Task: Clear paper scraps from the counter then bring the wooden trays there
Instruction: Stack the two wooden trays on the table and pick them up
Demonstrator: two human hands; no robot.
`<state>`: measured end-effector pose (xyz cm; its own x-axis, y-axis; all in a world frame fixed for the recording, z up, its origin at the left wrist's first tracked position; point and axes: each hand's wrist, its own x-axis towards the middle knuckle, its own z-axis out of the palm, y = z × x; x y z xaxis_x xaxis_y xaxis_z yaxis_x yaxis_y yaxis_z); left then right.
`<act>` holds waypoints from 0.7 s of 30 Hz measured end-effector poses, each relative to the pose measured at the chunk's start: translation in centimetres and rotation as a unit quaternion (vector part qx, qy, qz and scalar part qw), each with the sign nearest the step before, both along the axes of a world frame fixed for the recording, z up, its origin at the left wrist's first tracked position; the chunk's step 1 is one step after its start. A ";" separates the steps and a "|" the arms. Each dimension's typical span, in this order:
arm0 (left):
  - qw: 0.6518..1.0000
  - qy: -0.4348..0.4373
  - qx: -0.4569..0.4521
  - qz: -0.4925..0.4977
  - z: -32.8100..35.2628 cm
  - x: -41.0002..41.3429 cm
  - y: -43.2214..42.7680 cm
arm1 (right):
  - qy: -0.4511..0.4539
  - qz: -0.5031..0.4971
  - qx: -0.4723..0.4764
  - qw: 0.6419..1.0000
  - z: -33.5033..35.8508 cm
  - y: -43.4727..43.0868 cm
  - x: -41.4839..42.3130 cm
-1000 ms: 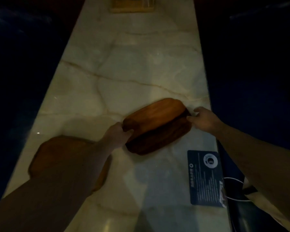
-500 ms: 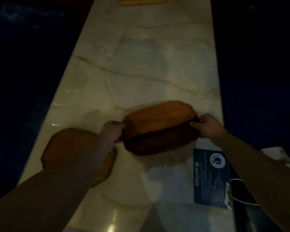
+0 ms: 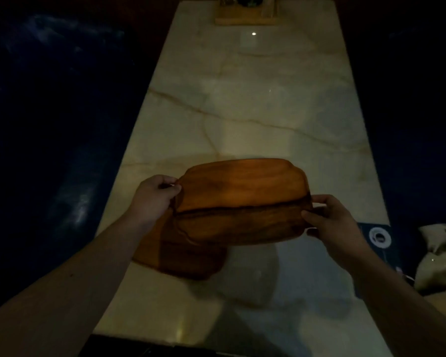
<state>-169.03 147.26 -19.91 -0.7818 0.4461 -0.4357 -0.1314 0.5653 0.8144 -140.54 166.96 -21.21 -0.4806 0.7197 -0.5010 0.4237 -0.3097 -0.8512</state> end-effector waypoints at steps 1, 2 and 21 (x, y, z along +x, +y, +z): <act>1.000 0.002 0.004 -0.007 0.2 -1.0 -0.9 | -0.002 -0.007 0.004 1.000 0.3 -1.5 -0.7; 1.000 0.002 0.011 -0.008 0.3 -2.1 -1.9 | -0.001 -0.017 0.007 1.000 0.6 -3.0 -1.7; 0.961 0.096 -0.083 -0.246 -3.6 -13.0 -7.7 | -0.120 -0.044 -0.014 0.992 -2.7 -19.0 -8.1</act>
